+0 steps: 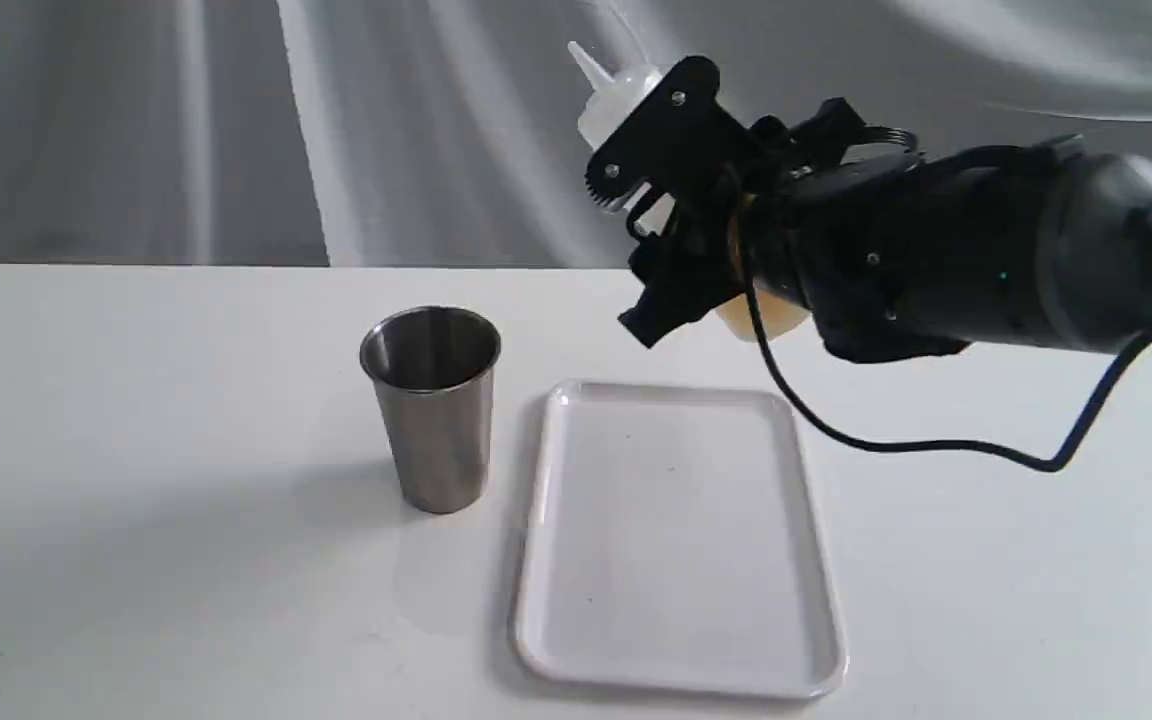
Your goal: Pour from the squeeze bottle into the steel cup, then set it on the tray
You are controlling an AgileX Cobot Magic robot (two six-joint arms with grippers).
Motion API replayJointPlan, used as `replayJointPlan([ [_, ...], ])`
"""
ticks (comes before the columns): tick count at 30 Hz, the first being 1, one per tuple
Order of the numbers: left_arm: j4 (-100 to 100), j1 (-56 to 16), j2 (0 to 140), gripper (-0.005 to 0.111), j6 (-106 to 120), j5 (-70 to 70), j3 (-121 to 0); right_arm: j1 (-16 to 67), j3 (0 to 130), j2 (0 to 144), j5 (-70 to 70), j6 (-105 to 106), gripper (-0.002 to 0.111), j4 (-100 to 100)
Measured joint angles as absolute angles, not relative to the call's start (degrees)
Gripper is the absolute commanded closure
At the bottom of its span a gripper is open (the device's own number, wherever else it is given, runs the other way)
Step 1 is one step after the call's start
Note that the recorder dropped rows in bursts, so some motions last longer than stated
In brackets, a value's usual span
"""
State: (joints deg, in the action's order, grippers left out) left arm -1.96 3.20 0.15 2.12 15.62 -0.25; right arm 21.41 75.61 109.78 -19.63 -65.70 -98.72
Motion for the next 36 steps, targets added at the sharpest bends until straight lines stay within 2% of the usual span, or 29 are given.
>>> replayJointPlan([
  [19,-2.0,3.2,0.1,0.098,2.1,15.6,-0.3,27.0,77.9,115.5,-36.3,-50.8,0.108,-98.9],
  [36,-2.0,3.2,0.1,0.098,2.1,15.6,-0.3,30.5,78.3,116.1,-38.9,-34.3,0.108,-98.8],
])
